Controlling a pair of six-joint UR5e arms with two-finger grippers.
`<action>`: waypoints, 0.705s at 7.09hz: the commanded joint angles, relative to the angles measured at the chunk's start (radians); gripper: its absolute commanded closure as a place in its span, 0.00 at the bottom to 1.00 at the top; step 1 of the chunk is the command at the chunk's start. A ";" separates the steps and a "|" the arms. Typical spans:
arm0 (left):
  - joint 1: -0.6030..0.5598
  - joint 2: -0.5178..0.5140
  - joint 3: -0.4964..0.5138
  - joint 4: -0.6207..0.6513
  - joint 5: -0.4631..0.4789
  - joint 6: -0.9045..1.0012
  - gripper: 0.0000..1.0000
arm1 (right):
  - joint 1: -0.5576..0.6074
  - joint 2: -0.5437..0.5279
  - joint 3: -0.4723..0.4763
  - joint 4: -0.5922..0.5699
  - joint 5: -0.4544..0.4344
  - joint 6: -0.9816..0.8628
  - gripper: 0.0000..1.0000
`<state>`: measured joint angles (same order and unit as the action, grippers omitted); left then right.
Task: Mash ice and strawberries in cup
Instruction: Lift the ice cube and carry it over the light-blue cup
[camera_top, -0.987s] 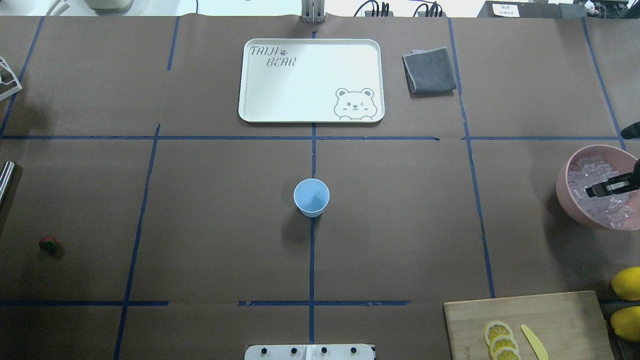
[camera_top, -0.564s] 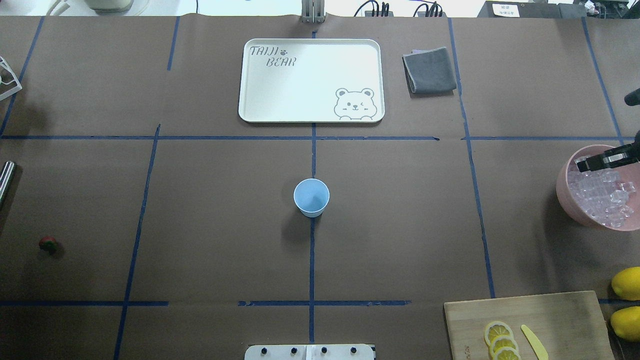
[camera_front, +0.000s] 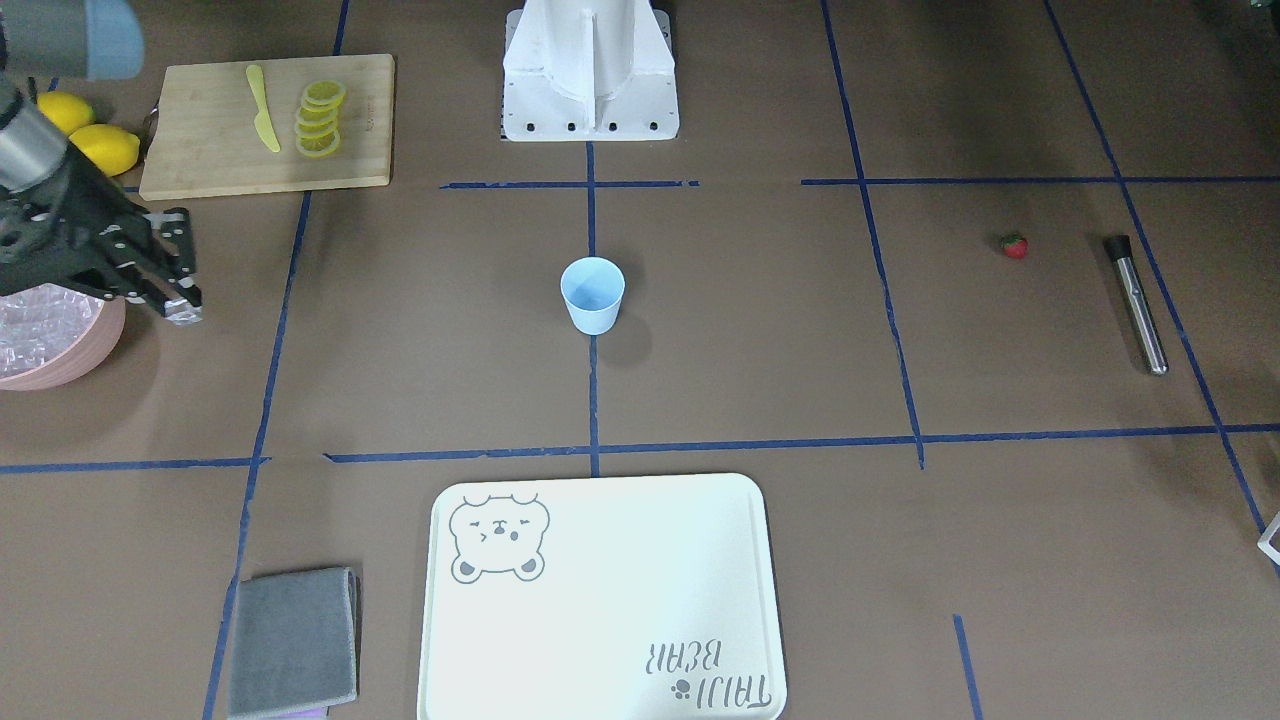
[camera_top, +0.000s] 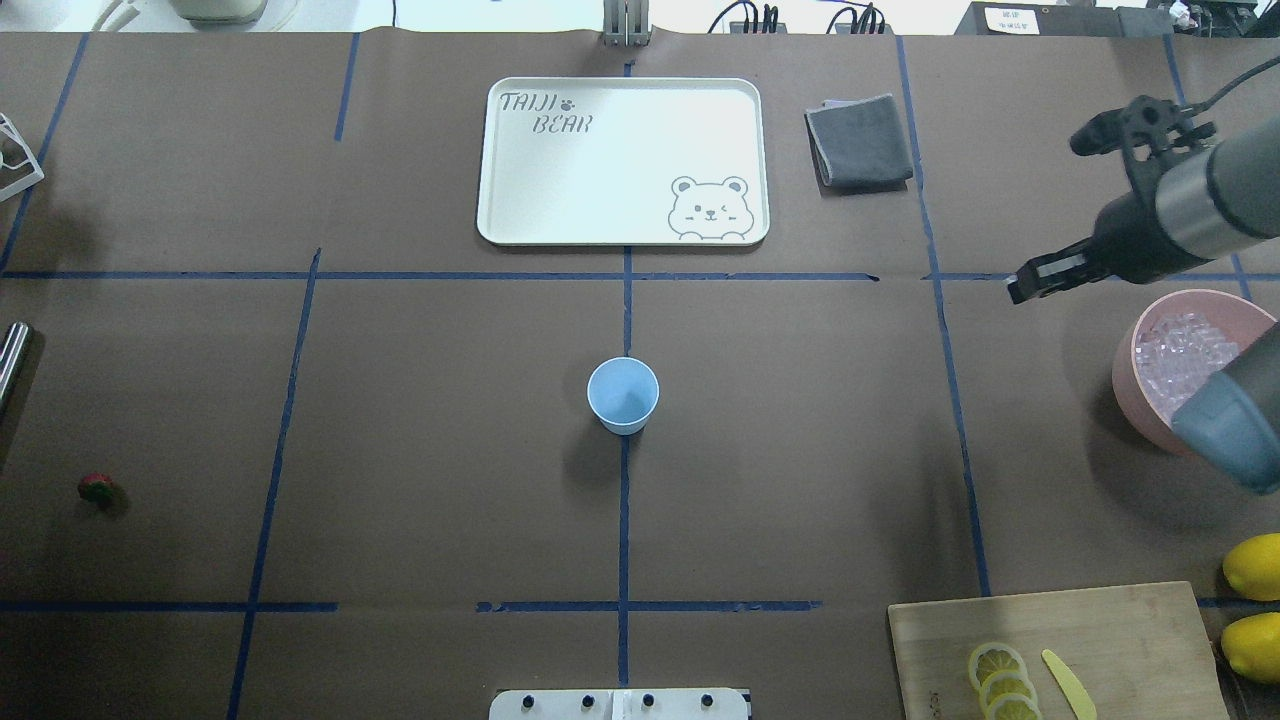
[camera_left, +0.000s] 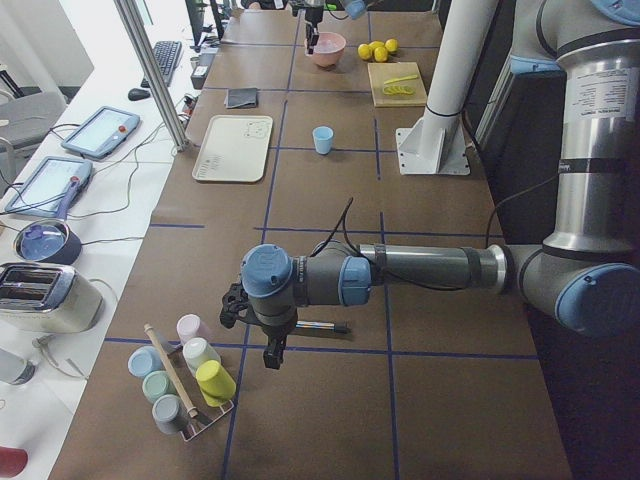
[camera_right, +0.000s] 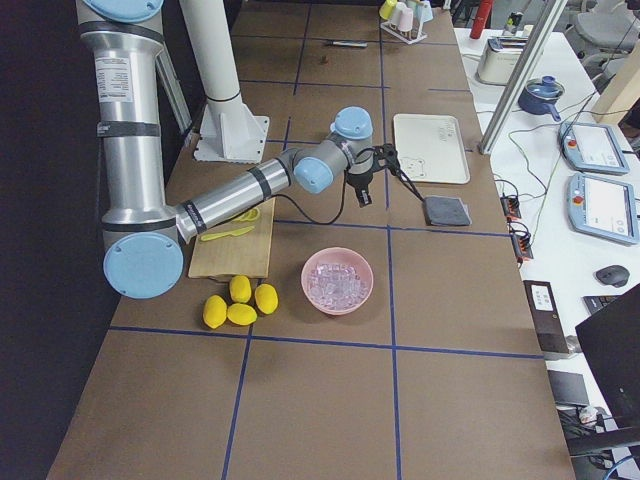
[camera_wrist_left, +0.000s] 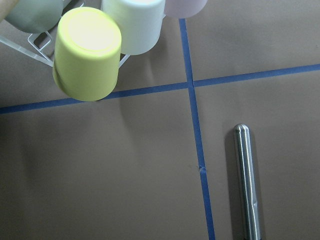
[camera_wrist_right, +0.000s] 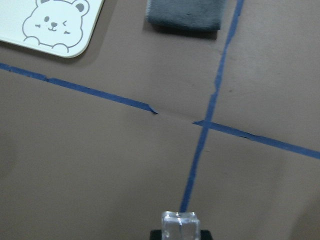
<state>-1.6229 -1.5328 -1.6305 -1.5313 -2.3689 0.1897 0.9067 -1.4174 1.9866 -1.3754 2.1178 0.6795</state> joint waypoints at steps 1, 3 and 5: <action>0.000 0.002 -0.005 -0.004 0.000 0.001 0.00 | -0.241 0.239 -0.034 -0.194 -0.216 0.214 0.93; 0.000 0.002 -0.003 -0.006 -0.001 0.001 0.00 | -0.371 0.504 -0.158 -0.289 -0.326 0.432 0.93; 0.002 0.002 -0.002 -0.007 0.000 0.001 0.00 | -0.451 0.635 -0.253 -0.290 -0.387 0.553 0.94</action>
<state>-1.6226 -1.5310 -1.6334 -1.5377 -2.3696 0.1902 0.5105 -0.8651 1.7886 -1.6592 1.7738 1.1535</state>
